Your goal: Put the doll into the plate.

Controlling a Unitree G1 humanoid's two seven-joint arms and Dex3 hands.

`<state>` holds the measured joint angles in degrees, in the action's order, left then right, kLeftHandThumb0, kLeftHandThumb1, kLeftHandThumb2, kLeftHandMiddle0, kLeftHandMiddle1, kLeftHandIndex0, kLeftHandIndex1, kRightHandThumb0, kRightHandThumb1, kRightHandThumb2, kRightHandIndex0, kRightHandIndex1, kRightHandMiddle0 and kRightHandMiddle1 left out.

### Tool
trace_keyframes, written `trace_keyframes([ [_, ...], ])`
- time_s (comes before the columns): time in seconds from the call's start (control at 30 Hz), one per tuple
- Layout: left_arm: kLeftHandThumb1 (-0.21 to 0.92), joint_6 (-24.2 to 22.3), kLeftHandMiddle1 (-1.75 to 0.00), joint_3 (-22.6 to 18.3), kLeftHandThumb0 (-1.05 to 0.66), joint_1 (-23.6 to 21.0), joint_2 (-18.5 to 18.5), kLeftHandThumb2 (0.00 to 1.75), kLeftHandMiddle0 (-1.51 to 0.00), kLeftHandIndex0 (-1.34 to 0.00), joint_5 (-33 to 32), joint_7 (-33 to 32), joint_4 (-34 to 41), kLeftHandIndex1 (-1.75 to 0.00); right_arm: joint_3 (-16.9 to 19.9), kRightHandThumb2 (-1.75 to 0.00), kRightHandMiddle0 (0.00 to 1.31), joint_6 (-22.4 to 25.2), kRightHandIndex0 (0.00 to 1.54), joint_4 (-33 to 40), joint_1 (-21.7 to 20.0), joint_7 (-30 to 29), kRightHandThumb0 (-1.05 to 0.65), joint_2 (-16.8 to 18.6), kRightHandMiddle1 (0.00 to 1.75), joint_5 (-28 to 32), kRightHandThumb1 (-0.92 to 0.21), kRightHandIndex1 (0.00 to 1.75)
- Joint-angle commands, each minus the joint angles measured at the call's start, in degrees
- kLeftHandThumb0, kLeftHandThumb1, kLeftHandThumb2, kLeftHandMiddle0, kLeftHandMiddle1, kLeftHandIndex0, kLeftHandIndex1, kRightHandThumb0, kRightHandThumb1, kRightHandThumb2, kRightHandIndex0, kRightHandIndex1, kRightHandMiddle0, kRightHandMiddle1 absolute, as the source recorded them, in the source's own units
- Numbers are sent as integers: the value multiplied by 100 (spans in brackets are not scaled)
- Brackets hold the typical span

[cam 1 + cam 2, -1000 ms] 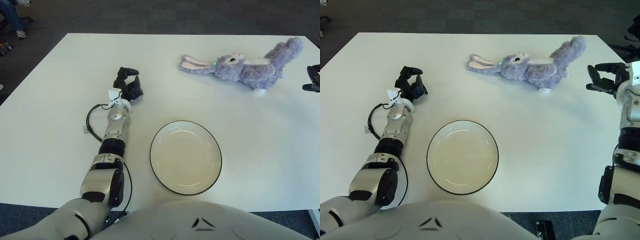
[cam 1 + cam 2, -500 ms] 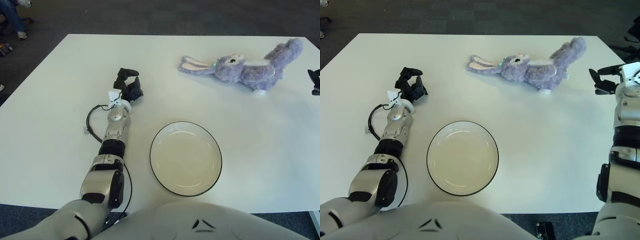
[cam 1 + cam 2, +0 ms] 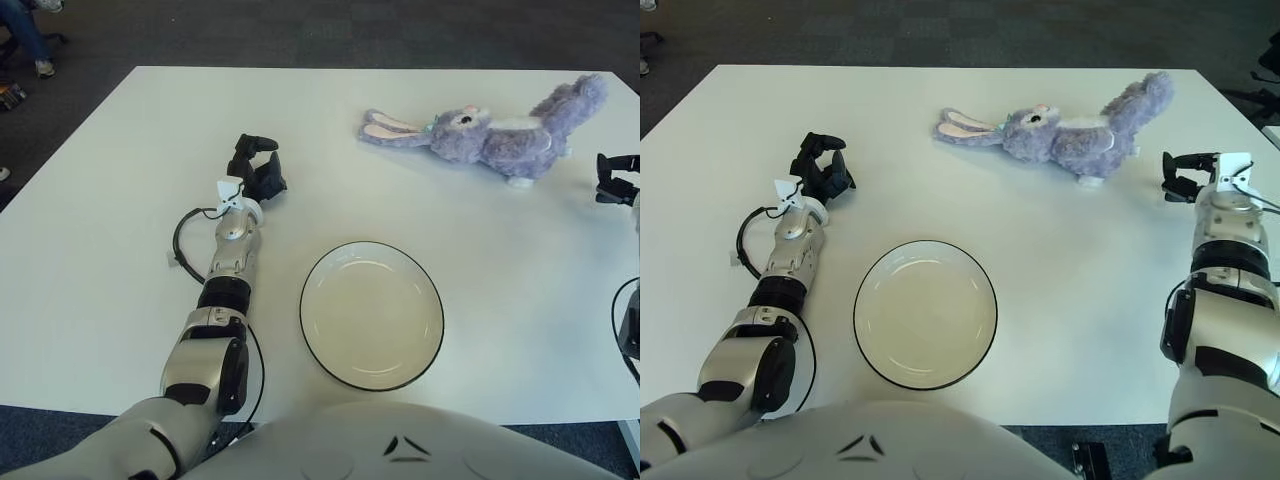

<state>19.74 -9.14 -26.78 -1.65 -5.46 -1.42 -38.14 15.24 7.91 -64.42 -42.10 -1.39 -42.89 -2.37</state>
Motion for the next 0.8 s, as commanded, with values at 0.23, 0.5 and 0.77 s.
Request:
trace_keyframes([
  [0.23, 60, -56, -175, 20, -39, 165, -50, 94, -105, -39, 67, -14, -10, -174, -12, -92, 31, -368, 32, -407, -348, -99, 0, 234, 169, 129, -62, 171],
  [0.5, 61, -50, -175, 54, -39, 182, -65, 94, -105, -38, 108, -28, 5, -175, -9, -78, 27, -459, 28, -674, -482, 158, 0, 289, 167, 191, -72, 168],
  [0.77, 61, -20, -175, 48, -39, 165, -47, 94, -104, -38, 130, -37, -43, -175, -68, -75, 27, -435, 29, -549, -566, 464, 0, 456, 166, 218, -73, 166],
])
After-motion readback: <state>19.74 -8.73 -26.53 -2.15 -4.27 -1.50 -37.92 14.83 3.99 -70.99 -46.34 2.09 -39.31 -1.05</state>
